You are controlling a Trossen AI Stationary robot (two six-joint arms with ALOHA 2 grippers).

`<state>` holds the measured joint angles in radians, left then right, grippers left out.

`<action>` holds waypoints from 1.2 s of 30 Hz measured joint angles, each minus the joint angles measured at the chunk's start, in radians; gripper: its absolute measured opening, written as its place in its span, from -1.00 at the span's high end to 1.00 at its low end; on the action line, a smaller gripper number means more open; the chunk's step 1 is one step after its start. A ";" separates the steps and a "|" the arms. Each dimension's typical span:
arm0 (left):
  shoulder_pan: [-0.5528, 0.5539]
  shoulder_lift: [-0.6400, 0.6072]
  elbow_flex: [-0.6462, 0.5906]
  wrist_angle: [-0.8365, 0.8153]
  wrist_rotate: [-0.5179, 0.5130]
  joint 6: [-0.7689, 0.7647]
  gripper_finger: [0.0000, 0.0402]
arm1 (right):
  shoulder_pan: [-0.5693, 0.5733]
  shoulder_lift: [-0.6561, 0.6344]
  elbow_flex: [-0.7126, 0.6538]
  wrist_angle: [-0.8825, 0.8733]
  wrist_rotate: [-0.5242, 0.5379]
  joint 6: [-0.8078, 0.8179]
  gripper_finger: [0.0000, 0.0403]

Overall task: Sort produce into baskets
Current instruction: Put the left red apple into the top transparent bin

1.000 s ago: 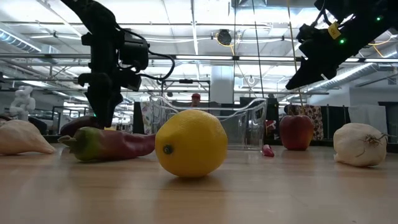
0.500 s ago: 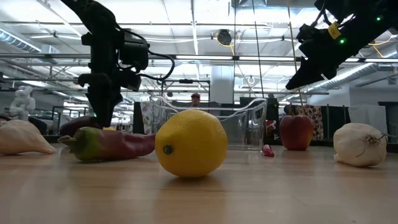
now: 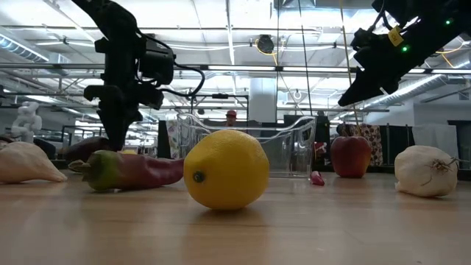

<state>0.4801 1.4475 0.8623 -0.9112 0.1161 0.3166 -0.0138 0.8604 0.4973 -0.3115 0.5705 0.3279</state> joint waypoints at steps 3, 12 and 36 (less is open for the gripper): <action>-0.003 0.000 0.000 0.000 0.000 0.012 0.93 | 0.000 0.000 0.000 0.000 0.000 -0.004 0.84; -0.005 -0.070 0.053 -0.020 0.003 0.013 0.93 | 0.000 0.000 0.000 0.000 0.000 -0.008 0.84; -0.005 -0.334 0.260 0.446 0.004 -0.077 0.93 | 0.000 0.000 0.000 0.019 0.000 -0.008 0.84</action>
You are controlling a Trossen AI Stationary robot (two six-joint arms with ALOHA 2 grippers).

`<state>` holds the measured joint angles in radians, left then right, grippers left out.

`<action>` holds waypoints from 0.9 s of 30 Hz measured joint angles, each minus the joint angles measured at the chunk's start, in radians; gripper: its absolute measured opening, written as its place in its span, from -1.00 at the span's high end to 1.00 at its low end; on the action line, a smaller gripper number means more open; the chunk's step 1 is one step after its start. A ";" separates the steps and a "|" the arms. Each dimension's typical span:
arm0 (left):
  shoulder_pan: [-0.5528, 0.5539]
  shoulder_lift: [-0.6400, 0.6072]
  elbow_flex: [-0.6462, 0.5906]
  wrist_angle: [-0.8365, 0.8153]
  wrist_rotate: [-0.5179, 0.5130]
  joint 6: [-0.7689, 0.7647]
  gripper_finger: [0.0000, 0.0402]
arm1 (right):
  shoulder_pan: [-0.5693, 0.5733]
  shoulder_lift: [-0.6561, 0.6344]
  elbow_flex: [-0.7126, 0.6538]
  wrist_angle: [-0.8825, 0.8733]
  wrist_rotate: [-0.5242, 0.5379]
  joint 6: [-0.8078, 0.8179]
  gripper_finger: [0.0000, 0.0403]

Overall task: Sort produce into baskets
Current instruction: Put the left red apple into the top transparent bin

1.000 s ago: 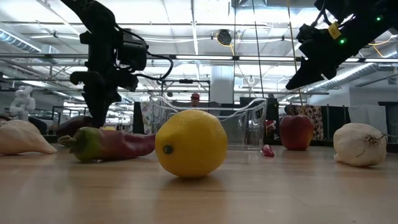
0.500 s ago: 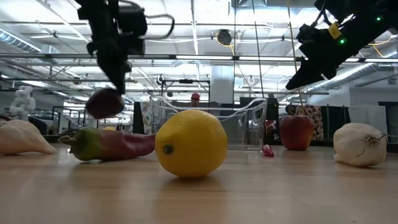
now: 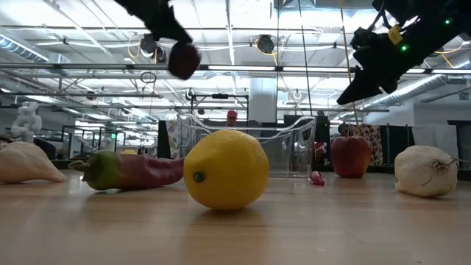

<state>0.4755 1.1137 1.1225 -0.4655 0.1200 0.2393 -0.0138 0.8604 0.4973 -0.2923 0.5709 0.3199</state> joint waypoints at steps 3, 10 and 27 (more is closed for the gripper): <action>0.001 0.002 0.000 0.127 0.000 -0.043 0.93 | 0.000 0.000 0.000 0.013 0.000 -0.006 0.84; 0.001 0.041 0.000 0.379 0.027 -0.154 0.93 | 0.000 0.000 0.000 0.035 0.000 -0.026 0.84; 0.076 0.357 -0.088 0.755 0.019 -0.209 0.93 | 0.003 0.000 0.000 0.033 -0.085 0.065 0.84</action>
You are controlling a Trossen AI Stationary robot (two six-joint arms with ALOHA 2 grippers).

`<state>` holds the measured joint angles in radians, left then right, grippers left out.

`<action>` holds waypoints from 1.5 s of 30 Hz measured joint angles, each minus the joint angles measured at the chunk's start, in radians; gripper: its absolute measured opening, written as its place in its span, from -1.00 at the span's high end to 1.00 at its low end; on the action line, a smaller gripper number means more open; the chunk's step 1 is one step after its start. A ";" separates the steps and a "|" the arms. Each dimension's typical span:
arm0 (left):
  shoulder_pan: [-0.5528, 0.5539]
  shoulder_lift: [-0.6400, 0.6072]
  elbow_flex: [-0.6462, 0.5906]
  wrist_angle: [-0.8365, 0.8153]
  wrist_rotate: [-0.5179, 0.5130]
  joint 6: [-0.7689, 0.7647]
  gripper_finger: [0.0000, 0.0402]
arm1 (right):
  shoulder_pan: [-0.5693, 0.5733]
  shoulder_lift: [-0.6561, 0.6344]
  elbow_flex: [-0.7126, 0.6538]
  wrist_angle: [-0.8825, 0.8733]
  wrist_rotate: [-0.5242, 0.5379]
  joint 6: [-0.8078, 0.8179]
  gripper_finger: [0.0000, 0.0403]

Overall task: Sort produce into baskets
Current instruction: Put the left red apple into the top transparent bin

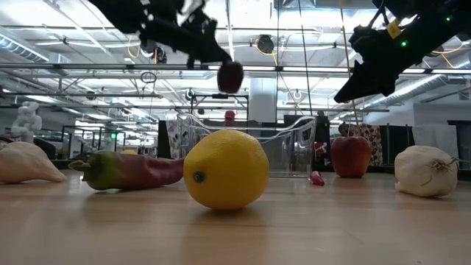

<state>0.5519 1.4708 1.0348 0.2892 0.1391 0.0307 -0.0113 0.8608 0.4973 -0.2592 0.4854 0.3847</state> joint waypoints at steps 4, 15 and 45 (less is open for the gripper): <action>0.029 0.099 -0.001 0.047 -0.028 -0.040 0.93 | 0.000 0.000 0.000 0.006 -0.009 -0.017 0.84; 0.043 0.225 -0.002 0.025 -0.097 -0.053 0.93 | -0.038 0.000 0.000 0.259 0.016 -0.287 0.84; 0.044 0.305 -0.001 -0.180 -0.174 -0.107 0.73 | -0.108 0.000 0.000 0.282 0.009 -0.371 0.84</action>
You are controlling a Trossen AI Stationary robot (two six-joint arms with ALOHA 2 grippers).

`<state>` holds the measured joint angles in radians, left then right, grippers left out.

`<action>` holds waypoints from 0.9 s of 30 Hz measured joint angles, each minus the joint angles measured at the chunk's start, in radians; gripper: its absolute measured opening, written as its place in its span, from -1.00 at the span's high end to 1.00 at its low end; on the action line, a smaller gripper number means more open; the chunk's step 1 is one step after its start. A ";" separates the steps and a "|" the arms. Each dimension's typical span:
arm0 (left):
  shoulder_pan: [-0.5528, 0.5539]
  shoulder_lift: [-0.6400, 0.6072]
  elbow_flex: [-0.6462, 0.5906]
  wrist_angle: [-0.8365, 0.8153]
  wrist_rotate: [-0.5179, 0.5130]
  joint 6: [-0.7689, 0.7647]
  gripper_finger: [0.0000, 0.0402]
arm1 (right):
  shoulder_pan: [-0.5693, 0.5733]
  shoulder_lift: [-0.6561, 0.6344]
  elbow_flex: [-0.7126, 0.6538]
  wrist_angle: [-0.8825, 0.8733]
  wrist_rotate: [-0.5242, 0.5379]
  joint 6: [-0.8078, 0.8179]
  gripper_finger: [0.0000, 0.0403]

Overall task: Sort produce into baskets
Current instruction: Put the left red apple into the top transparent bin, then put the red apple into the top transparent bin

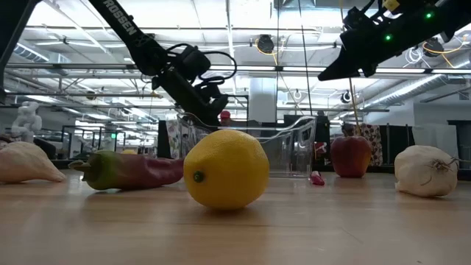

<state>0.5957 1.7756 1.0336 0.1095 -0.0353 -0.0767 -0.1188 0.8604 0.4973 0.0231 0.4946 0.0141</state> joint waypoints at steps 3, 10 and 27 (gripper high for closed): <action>0.000 0.001 0.000 -0.011 -0.008 0.000 0.64 | 0.000 0.000 0.000 -0.003 0.000 0.008 0.84; -0.004 -0.026 0.000 -0.025 -0.022 0.003 0.55 | 0.001 0.000 0.000 -0.011 -0.003 0.025 0.84; -0.056 -0.341 0.000 -0.236 -0.026 0.087 0.54 | 0.001 0.000 0.000 -0.038 -0.003 0.026 0.84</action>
<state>0.5396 1.4348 1.0340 -0.1262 -0.0616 0.0099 -0.1181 0.8608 0.4973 -0.0149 0.4919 0.0399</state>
